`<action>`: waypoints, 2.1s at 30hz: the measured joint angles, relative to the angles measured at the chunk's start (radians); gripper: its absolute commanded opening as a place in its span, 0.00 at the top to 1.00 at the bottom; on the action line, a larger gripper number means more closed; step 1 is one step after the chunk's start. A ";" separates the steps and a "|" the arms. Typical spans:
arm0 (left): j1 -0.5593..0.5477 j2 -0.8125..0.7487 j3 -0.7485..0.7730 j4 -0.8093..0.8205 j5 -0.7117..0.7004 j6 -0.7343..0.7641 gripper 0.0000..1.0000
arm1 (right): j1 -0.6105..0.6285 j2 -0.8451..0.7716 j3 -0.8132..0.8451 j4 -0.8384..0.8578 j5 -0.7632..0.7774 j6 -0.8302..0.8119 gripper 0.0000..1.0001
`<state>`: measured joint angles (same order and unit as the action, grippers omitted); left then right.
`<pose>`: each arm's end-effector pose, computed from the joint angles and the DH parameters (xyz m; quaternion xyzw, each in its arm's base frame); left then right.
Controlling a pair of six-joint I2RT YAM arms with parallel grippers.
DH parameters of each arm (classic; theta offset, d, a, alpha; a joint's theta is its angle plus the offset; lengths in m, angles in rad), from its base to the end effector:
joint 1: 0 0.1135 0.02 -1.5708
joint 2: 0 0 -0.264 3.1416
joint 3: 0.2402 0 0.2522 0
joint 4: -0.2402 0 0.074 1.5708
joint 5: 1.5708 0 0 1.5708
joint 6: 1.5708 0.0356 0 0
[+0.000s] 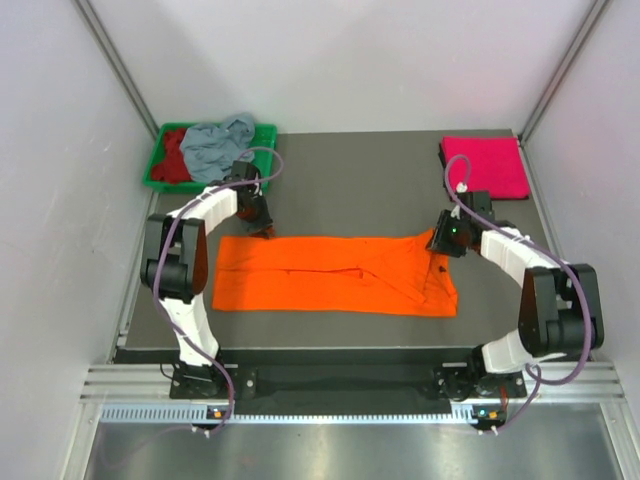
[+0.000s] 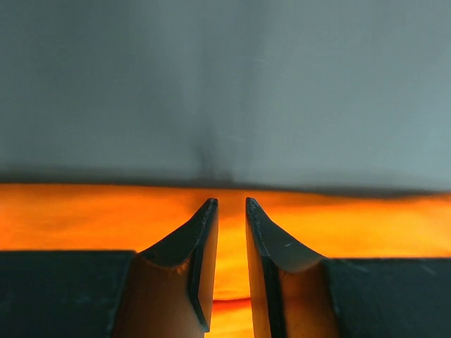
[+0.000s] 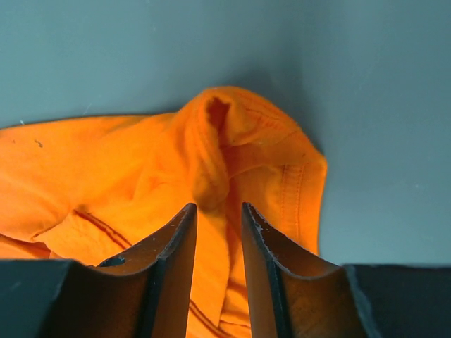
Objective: Fold and stack the t-shirts
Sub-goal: Fold the tshirt
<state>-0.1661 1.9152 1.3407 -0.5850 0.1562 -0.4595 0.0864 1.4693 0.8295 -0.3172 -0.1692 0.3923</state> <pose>0.3847 -0.0701 0.1792 -0.1269 0.9678 -0.1353 0.1702 0.2868 0.0309 0.1888 0.1195 0.9427 0.1496 0.2733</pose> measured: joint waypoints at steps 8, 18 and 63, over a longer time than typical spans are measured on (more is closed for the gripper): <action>0.008 0.040 0.013 -0.011 -0.067 -0.014 0.73 | -0.056 0.066 -0.010 0.056 -0.101 -0.016 0.68; 0.014 0.040 0.013 -0.010 -0.097 -0.022 0.73 | -0.101 0.068 -0.079 0.183 -0.207 -0.016 0.91; 0.026 0.047 0.024 -0.017 -0.136 -0.039 0.74 | -0.135 0.042 0.072 0.047 -0.117 -0.019 0.66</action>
<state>-0.1398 1.9625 1.3651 -0.6018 0.0200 -0.4988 -0.0486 1.5116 0.9016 -0.2699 -0.2867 0.3737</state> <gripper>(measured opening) 0.263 0.342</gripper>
